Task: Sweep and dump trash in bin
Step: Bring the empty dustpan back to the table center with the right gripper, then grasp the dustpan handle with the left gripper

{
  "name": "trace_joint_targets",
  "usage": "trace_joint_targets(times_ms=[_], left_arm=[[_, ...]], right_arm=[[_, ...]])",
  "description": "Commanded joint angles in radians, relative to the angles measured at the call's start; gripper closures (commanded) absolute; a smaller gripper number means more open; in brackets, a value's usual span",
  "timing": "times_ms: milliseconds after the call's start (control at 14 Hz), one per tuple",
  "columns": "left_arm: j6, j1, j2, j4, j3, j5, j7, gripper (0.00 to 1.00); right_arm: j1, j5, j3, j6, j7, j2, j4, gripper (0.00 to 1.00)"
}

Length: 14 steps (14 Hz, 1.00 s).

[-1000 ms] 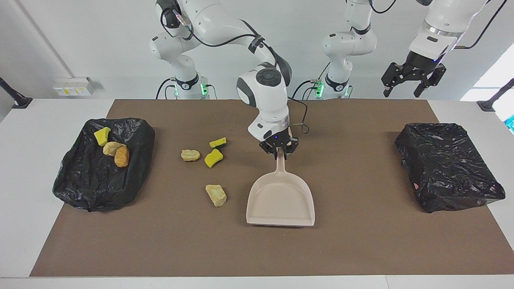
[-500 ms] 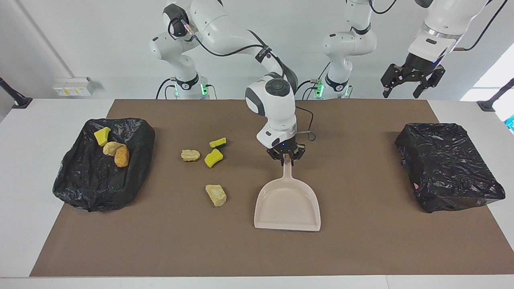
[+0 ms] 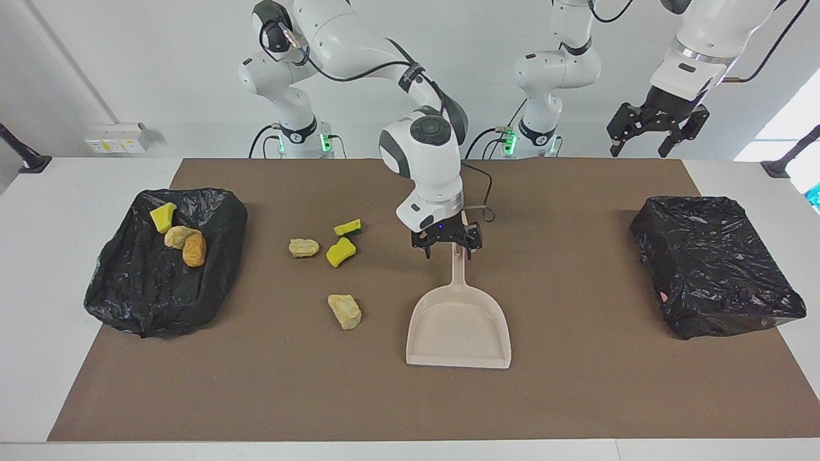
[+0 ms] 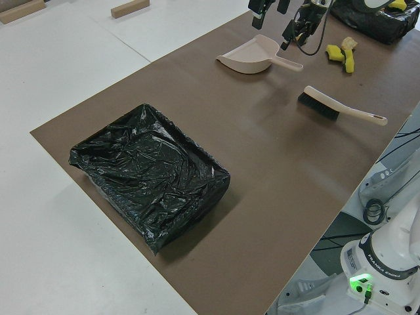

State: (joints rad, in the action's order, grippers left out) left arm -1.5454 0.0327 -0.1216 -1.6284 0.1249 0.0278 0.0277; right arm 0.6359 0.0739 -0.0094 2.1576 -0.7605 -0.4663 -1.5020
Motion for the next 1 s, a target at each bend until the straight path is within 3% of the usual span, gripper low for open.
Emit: trace_joint_targets(times_ms=[0, 357, 571, 929], left_arm=[[-0.024, 0.003, -0.016, -0.031, 0.004, 0.009, -0.009, 0.0], [-0.243, -0.007, 0.065, -0.028, 0.015, 0.032, 0.009, 0.0], [-0.344, -0.091, 0.152, -0.028, 0.019, 0.052, 0.093, 0.0], [-0.447, -0.233, 0.284, -0.025, 0.019, 0.051, 0.155, 0.0]], right_arm=[[0.007, 0.014, 0.011, -0.038, 0.015, 0.145, -0.124, 0.0], [0.114, 0.018, 0.011, -0.099, -0.002, 0.328, -0.32, 0.0], [0.125, 0.032, 0.019, -0.087, 0.003, 0.405, -0.45, 0.0], [0.174, 0.037, 0.065, -0.041, -0.075, 0.411, -0.543, 0.0]])
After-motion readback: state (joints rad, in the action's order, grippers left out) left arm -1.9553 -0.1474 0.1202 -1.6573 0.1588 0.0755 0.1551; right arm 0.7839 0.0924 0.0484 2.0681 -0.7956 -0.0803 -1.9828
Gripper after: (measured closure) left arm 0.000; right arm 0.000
